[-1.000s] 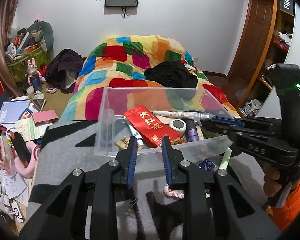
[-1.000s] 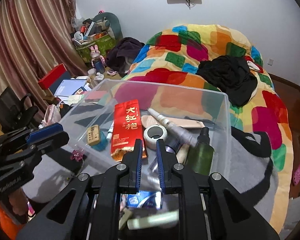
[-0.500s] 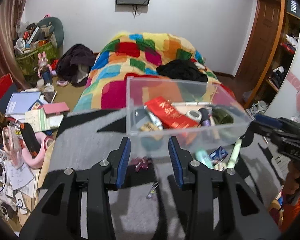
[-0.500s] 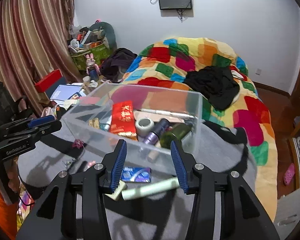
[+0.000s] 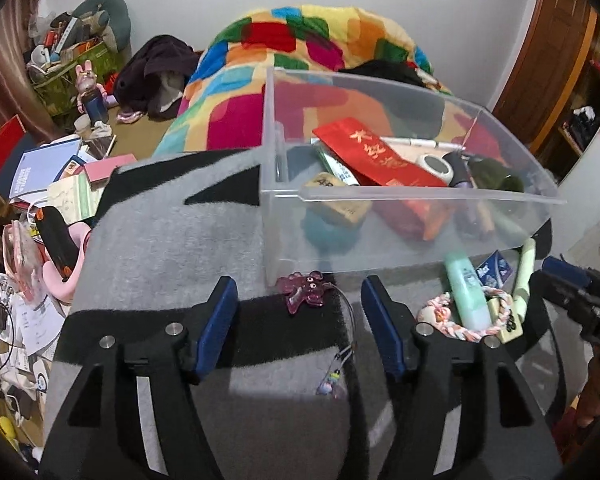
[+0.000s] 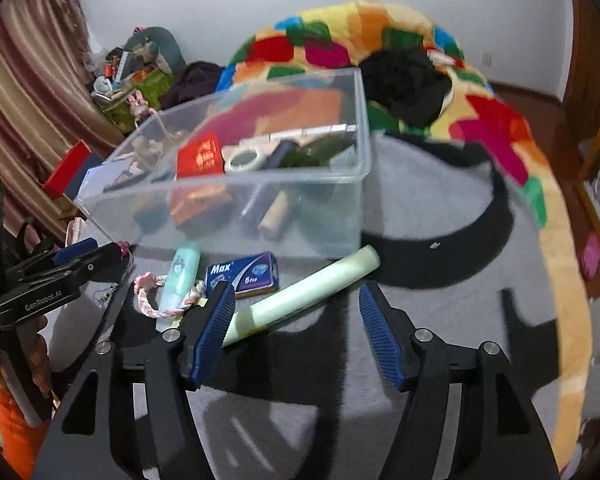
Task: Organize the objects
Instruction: 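Grasp the pink hair clip with the left tool while the right tool grasps the pale green tube, then carry the hair clip and pale green tube into the clear box and release both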
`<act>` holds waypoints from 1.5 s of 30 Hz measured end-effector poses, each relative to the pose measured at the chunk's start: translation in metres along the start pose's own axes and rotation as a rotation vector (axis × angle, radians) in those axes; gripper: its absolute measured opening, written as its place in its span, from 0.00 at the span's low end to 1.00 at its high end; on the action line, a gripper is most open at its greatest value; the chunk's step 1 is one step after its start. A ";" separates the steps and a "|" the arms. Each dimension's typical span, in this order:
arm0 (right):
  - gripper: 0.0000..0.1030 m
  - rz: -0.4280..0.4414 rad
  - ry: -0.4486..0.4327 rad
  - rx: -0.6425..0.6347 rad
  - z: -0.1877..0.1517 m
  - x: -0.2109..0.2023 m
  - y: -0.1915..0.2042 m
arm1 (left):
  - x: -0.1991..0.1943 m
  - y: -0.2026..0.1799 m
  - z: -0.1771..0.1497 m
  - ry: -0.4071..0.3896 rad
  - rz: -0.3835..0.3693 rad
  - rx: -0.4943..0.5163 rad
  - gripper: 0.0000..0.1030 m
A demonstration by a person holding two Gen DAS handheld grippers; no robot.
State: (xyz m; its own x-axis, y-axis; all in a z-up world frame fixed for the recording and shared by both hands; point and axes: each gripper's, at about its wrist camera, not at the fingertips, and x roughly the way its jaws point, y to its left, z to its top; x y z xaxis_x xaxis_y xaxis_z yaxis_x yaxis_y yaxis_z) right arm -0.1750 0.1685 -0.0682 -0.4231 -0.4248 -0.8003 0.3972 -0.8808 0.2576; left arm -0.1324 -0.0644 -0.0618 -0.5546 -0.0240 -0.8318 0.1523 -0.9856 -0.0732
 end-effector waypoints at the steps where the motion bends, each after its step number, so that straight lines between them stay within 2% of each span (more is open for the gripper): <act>1: 0.64 -0.001 0.008 0.006 -0.002 0.004 0.001 | 0.004 0.000 0.002 0.017 -0.014 -0.002 0.63; 3: 0.65 -0.013 0.031 0.028 -0.003 0.013 0.002 | 0.011 -0.002 0.004 0.044 -0.013 -0.004 0.63; 5: 0.65 -0.038 0.016 0.013 -0.006 0.013 0.004 | 0.015 -0.003 0.003 0.049 0.002 0.000 0.63; 7: 0.64 -0.056 0.015 -0.013 -0.008 0.013 0.006 | 0.015 -0.005 0.001 0.048 0.012 0.007 0.57; 10: 0.54 -0.097 0.008 -0.056 -0.012 0.012 0.007 | 0.012 -0.004 0.000 0.039 0.031 0.002 0.40; 12: 0.42 -0.123 0.001 -0.077 -0.015 0.011 0.006 | 0.009 -0.003 -0.003 0.029 0.032 -0.001 0.26; 13: 0.39 -0.121 -0.002 -0.081 -0.015 0.009 0.005 | 0.007 -0.002 -0.005 0.023 0.033 -0.001 0.24; 20: 0.23 -0.089 -0.013 -0.075 -0.025 -0.006 -0.013 | -0.009 -0.005 -0.020 -0.018 0.011 0.022 0.22; 22: 0.14 -0.077 -0.015 -0.064 -0.026 -0.009 -0.020 | -0.013 -0.006 -0.026 -0.027 -0.004 0.026 0.21; 31: 0.14 -0.054 -0.047 -0.079 -0.035 -0.026 -0.020 | -0.043 -0.013 -0.028 -0.108 -0.060 0.019 0.21; 45: 0.14 0.022 -0.200 -0.111 -0.012 -0.077 0.004 | -0.088 -0.017 0.001 -0.249 -0.107 -0.006 0.21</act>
State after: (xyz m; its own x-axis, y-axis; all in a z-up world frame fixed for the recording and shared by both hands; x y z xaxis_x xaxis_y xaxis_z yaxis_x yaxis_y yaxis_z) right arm -0.1309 0.1999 -0.0122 -0.5619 -0.4859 -0.6695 0.4903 -0.8474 0.2035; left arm -0.0866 -0.0460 0.0129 -0.7516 0.0391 -0.6585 0.0867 -0.9837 -0.1573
